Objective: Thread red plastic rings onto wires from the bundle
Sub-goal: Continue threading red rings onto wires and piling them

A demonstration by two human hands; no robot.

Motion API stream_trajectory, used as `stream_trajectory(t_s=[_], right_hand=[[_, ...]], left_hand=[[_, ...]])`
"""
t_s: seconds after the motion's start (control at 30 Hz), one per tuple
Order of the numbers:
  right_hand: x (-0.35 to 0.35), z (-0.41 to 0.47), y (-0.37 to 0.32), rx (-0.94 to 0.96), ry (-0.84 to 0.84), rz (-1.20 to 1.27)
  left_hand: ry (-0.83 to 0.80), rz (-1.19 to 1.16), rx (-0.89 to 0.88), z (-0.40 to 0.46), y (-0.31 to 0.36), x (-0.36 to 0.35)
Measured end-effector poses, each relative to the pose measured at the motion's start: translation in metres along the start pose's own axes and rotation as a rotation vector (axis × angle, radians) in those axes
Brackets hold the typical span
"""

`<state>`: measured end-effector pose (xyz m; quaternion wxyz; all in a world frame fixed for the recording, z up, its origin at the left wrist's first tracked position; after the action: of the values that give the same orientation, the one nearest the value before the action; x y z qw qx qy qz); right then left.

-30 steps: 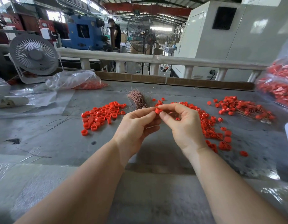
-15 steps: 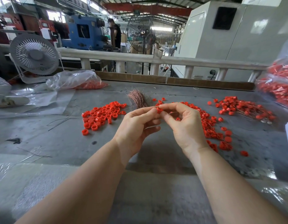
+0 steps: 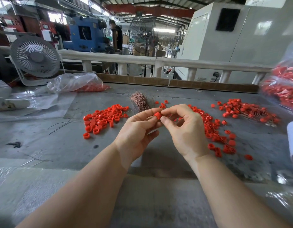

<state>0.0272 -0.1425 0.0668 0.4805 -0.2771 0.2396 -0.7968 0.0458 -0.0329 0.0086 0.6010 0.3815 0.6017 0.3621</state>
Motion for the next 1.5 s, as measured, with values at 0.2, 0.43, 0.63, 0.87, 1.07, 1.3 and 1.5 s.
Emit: stream_trajectory(t_s=[0.2,0.43,0.63,0.87,1.07,1.3,1.5], right_hand=[[0.001,0.001,-0.001,0.003,0.012,0.008],[0.003,0.002,-0.001,0.004,0.022,0.01],[0.005,0.002,0.004,-0.03,0.03,-0.002],[0.002,0.001,0.012,-0.132,0.012,0.057],[-0.003,0.0,0.022,-0.261,-0.033,0.169],[-0.009,-0.002,0.03,-0.341,-0.094,0.218],[-0.008,-0.002,0.033,-0.343,-0.088,0.203]], left_hand=[[-0.02,0.029,-0.017,-0.001,0.001,-0.002],[-0.026,0.047,-0.019,-0.001,0.0,-0.002],[-0.002,0.032,0.011,0.0,-0.002,0.0],[0.048,0.051,0.0,-0.001,-0.001,0.004],[0.087,0.12,-0.015,-0.002,-0.001,0.006],[0.07,0.179,-0.053,-0.003,0.0,0.003],[0.055,0.188,-0.052,-0.003,0.0,0.001]])
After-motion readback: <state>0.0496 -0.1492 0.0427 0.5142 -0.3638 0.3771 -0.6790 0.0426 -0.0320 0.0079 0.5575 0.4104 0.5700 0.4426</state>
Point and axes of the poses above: each hand's wrist, its own z-axis towards the middle knuckle, its own x-axis out of the back of the hand, y = z × x, the point moved 9 cm from there along z, towards the middle knuckle, and after that the axes turned 8 degrees about y, right-handed, at the moved point
